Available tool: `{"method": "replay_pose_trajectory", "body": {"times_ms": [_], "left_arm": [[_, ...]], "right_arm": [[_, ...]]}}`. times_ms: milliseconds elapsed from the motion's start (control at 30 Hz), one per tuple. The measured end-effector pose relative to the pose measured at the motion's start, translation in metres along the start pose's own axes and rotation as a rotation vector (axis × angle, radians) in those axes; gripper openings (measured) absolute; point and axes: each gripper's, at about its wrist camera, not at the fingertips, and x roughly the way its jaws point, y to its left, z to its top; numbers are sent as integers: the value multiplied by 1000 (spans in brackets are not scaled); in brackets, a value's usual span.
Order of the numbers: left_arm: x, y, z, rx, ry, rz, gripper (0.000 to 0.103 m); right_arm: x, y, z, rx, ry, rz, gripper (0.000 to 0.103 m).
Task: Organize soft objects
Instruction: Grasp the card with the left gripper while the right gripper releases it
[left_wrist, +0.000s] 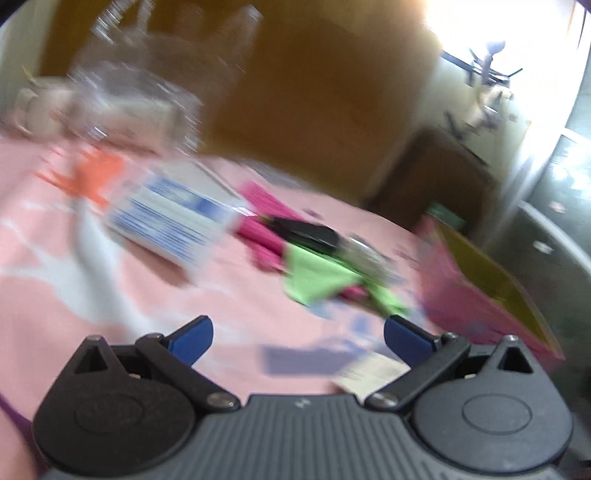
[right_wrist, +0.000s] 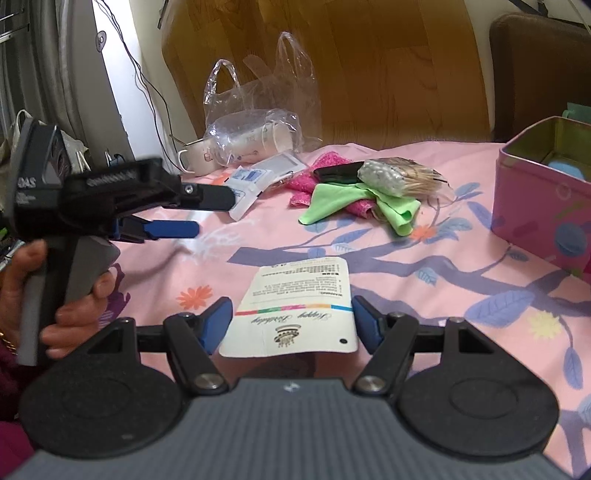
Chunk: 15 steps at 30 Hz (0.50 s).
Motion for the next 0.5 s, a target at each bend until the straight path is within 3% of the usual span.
{"method": "replay_pose_trajectory", "body": {"times_ms": [133,367,500], "left_arm": [[11,-10,-2,-70,136,-128,102],[23,-15,-9,-156,236,-206,102],[38,-22,-13,-176,289,-225,92]], "right_arm": [[-5,2,-4,28,-6,23,72],[-12,-2,-6,80,-29,62,72],[-16,-5,-7,86,-49,65,72]]}}
